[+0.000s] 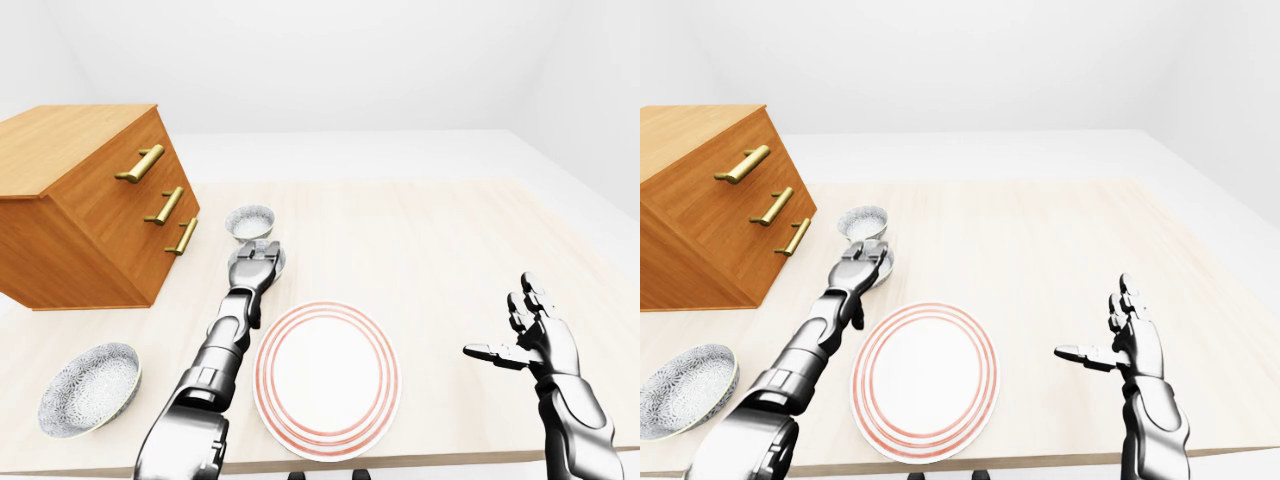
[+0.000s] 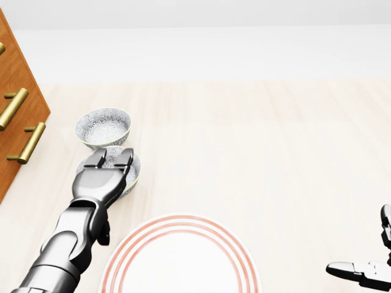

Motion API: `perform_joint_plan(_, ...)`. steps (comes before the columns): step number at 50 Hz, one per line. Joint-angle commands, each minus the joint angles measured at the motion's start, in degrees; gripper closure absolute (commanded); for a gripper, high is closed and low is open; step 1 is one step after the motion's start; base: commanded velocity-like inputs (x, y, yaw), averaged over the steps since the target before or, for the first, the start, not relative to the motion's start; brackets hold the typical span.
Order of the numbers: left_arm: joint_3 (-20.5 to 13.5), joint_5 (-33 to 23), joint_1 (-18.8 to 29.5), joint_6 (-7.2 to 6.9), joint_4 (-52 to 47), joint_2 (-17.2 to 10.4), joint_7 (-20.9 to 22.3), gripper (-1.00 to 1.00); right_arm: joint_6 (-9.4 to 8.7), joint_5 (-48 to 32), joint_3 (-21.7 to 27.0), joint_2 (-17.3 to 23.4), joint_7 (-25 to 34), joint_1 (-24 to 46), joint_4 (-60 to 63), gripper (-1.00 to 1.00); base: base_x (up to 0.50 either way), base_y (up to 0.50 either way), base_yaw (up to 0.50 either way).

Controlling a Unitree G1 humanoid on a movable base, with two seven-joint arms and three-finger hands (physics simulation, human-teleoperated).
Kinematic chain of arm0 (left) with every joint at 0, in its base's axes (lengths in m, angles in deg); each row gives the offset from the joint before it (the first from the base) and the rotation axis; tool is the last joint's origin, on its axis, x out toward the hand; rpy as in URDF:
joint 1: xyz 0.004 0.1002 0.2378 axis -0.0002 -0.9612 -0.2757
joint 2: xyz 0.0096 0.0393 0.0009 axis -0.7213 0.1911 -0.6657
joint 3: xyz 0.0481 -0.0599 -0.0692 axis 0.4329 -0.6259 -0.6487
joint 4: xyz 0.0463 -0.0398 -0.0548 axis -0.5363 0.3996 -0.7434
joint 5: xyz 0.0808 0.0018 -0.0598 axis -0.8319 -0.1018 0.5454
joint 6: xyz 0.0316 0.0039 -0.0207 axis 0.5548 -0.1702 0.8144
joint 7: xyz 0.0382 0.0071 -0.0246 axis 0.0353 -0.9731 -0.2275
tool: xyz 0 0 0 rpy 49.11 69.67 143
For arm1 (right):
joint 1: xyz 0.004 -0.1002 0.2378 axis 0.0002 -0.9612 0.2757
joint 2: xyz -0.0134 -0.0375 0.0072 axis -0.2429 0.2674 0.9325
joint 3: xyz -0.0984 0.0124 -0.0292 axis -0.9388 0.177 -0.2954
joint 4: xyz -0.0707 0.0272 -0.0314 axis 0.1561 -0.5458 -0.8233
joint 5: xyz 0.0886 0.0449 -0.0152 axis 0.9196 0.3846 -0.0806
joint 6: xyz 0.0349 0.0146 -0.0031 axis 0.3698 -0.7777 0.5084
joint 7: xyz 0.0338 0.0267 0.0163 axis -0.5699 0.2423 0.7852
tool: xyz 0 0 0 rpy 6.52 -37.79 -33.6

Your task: Put the bowl in the middle on the plate.

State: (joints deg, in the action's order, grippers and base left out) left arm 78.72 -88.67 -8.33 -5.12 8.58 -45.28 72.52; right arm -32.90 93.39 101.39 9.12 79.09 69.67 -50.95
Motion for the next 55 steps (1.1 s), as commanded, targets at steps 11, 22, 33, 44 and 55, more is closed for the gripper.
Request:
perform_joint_plan(11,0.28,0.01,0.05,-0.02,1.04,0.26,-0.12,-1.00,-0.23,-0.05,0.13,-0.09,0.13,-0.12,0.38,-1.00,0.00,0.00,0.00)
perform_joint_plan(22,0.48,-0.10,0.44,-0.10,1.78,0.46,-0.15,-1.00,0.61,-0.03,0.06,0.06,0.09,0.22,-0.83,-1.00,0.00,0.00,0.00)
perform_joint_plan(33,0.66,-0.35,0.61,-0.16,2.73,0.49,-0.47,-1.00,0.35,0.01,-0.22,0.00,-0.22,0.12,-0.38,-1.00,0.00,0.00,0.00)
perform_joint_plan(44,0.67,-0.47,0.28,-0.35,1.76,0.55,0.29,-1.00,-0.10,0.11,0.02,0.00,-0.06,-0.01,0.14,-1.00,0.00,0.00,0.00)
perform_joint_plan(55,0.47,-0.58,0.33,-0.34,1.37,0.34,0.73,-1.00,-0.13,0.05,-0.09,-0.01,-0.19,0.13,0.05,-1.00,0.00,0.00,0.00)
